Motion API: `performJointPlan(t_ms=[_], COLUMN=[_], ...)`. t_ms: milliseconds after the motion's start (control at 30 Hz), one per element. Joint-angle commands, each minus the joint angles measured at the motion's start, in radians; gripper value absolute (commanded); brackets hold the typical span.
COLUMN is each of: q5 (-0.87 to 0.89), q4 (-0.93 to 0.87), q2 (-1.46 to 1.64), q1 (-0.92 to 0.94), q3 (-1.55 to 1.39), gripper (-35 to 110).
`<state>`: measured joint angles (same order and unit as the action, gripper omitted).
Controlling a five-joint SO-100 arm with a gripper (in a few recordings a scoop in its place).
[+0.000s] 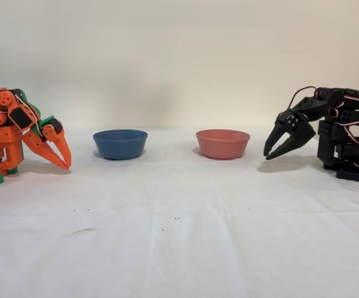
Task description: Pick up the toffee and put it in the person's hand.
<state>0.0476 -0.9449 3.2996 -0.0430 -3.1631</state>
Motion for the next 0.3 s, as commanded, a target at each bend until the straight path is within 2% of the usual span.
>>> performJointPlan(t_ms=[0,267], q5=[0.02,0.023], q4=[-0.008,-0.012], q2=[0.069,0.069], q1=[0.011,0.018], q3=[-0.051,-0.051], gripper=[0,0])
